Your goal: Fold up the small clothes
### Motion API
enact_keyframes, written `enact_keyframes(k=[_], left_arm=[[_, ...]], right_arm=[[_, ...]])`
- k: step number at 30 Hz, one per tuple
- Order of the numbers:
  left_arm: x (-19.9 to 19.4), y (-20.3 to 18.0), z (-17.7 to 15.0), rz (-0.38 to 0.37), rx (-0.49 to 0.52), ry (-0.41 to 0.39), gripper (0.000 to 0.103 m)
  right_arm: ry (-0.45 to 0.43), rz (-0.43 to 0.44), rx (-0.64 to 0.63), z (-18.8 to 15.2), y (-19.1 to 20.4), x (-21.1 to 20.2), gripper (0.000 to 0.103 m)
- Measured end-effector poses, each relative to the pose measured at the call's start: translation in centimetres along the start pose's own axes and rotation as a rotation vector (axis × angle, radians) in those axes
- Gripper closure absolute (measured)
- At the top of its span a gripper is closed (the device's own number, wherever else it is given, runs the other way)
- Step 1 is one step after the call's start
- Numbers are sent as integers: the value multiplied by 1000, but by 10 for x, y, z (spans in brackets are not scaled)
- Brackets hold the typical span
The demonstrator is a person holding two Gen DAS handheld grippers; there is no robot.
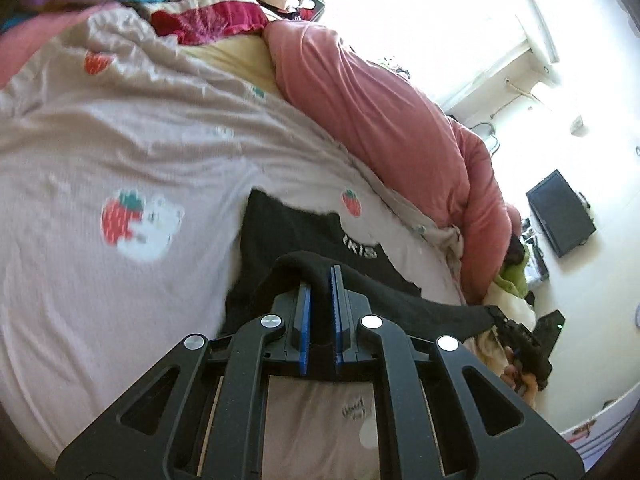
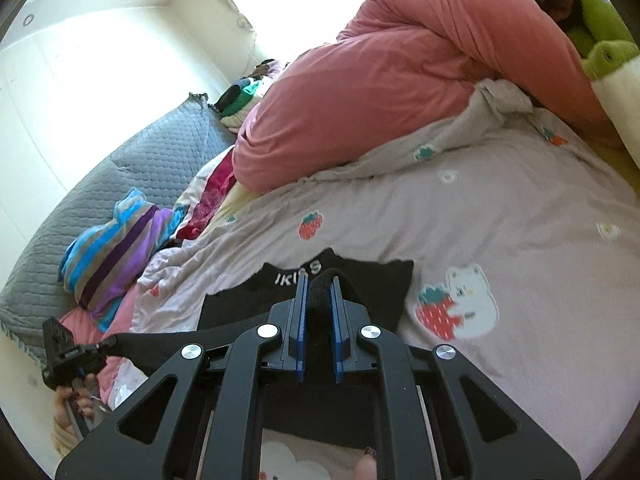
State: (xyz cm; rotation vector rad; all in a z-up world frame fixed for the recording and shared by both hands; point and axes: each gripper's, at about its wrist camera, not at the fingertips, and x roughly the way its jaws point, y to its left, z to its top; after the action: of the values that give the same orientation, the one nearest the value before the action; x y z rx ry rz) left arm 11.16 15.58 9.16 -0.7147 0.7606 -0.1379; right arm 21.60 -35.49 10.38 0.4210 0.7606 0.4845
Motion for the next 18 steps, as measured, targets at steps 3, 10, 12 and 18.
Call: enact_keyframes(k=[3,10,12,18], left_arm=[[14,-3,18,18,9,2,100],[64,7,42,58,-15,47,100],[77,12,44,73,-28,60,100],[105,27,41,116,-42,99,100]], right_arm=[[-11,-7,2,7,1,7,94],[15,-51,46,17,-14,36,94],[35,-67,57,15,-20,48,94],[95,-111,102,3,-40,77,93]])
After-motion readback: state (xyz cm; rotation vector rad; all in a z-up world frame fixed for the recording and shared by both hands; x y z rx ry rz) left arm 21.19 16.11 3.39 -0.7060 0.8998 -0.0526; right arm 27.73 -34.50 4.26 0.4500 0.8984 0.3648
